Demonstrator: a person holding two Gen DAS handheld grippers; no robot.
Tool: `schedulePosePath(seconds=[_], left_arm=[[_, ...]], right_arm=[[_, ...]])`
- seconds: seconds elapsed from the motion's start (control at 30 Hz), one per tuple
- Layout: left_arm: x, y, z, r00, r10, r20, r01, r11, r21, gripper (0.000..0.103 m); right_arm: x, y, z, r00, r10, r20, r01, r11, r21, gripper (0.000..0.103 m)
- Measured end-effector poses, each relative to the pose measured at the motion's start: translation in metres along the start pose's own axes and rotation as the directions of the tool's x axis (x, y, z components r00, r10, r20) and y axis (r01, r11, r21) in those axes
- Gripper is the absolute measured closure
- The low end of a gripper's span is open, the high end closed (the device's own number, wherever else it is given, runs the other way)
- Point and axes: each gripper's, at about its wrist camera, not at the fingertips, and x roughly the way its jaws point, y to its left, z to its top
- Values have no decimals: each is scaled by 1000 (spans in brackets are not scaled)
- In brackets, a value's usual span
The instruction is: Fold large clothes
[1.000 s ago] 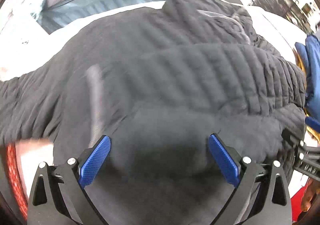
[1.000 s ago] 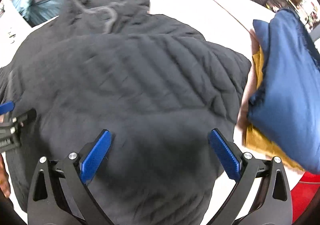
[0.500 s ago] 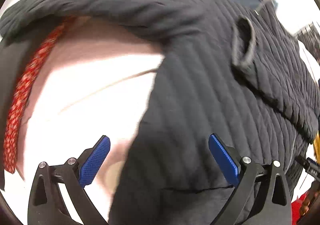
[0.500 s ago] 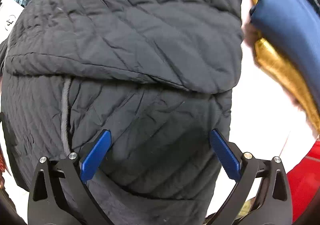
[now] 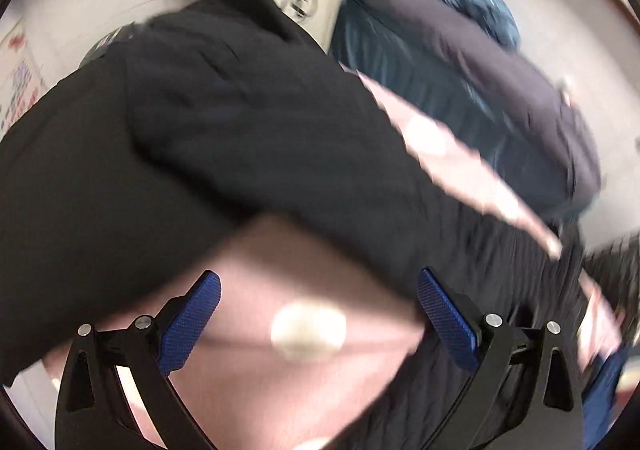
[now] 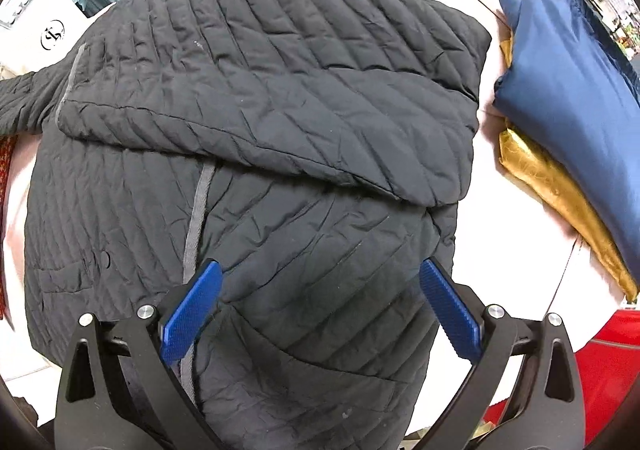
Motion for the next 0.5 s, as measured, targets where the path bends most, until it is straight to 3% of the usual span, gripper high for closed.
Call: schedulePosePath(seconds=[0.13, 0.23, 0.27, 0.3, 0.4, 0.5], left_arm=[[33, 5, 20, 999, -22, -36, 18, 994, -105, 9], [41, 20, 24, 995, -57, -77, 45, 988, -149, 41], [40, 25, 26, 994, -72, -82, 59, 986, -154, 60], [40, 25, 27, 993, -83, -81, 70, 985, -156, 66], [31, 8, 33, 998, -61, -31, 57, 992, -108, 84], [12, -43, 40, 997, -64, 46, 61, 996, 63, 90]], right_arm=[[-1, -12, -8, 1000, -14, -9, 14, 1000, 21, 5], [1, -14, -12, 1000, -25, -6, 25, 999, 32, 5], [0, -12, -12, 1000, -29, -5, 29, 999, 36, 5], [-1, -12, -11, 999, -33, -5, 33, 999, 42, 5], [1, -18, -12, 999, -38, -6, 38, 997, 66, 5], [5, -27, -12, 999, -32, -8, 32, 995, 89, 5]])
